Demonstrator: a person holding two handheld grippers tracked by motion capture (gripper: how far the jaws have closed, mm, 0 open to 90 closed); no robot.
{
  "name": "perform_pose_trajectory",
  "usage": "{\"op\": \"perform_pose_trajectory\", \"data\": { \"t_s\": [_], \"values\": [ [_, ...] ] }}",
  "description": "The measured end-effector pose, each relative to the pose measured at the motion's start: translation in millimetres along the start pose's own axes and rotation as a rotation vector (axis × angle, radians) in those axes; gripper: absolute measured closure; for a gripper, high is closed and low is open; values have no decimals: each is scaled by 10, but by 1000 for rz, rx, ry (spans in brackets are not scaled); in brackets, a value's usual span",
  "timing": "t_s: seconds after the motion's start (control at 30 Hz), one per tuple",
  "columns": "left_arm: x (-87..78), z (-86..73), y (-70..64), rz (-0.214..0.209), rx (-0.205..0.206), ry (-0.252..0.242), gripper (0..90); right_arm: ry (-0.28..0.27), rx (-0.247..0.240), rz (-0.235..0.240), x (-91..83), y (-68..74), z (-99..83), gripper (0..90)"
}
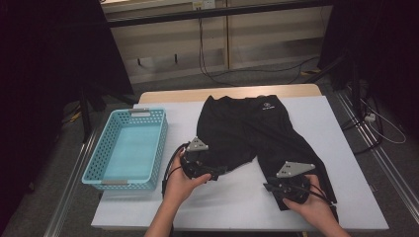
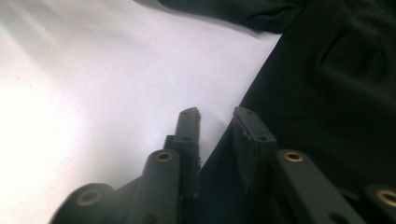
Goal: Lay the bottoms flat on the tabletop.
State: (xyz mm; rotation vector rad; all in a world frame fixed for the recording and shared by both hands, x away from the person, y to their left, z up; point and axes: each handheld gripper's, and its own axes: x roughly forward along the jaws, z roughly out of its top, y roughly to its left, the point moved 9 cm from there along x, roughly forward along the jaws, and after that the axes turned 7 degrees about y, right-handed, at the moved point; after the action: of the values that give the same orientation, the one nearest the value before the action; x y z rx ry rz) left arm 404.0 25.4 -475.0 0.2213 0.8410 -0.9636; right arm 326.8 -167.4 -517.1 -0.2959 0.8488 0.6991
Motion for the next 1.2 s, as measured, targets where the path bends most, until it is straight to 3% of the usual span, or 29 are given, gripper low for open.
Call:
{"op": "perform_pose_trajectory", "data": {
  "t_s": [0.07, 0.1, 0.23, 0.53, 0.63, 0.73, 0.87, 1.03, 1.2],
  "values": [
    [-1, 7, -5, 0, -1, -5, 156, 8, -2, 3, -13, 3, -8, 891],
    [0, 10, -9, -2, -2, -5, 156, 11, 7, 6, -21, 0, -15, 900],
    [8, 18, -18, -8, -1, -7, 154, 8, 23, 62, -47, 58, -29, 900],
    [31, 35, -38, -13, 5, -1, 154, 23, -22, 109, -40, 249, -33, 900],
    [34, 32, -33, -11, 6, 2, 154, 11, -27, 91, -55, 226, -14, 777],
    [32, 31, -30, -11, 4, -3, 154, -21, 7, 47, -136, 73, 15, 678],
    [31, 23, -25, -9, 1, -1, 154, -36, 80, -53, -238, -272, -41, 567],
    [21, 30, -30, -14, 5, 0, 154, -18, 141, -185, -344, -695, -195, 541],
    [34, 23, -24, -11, 4, 4, 154, -18, 213, -270, -482, -1009, -320, 524]
  ]
}}
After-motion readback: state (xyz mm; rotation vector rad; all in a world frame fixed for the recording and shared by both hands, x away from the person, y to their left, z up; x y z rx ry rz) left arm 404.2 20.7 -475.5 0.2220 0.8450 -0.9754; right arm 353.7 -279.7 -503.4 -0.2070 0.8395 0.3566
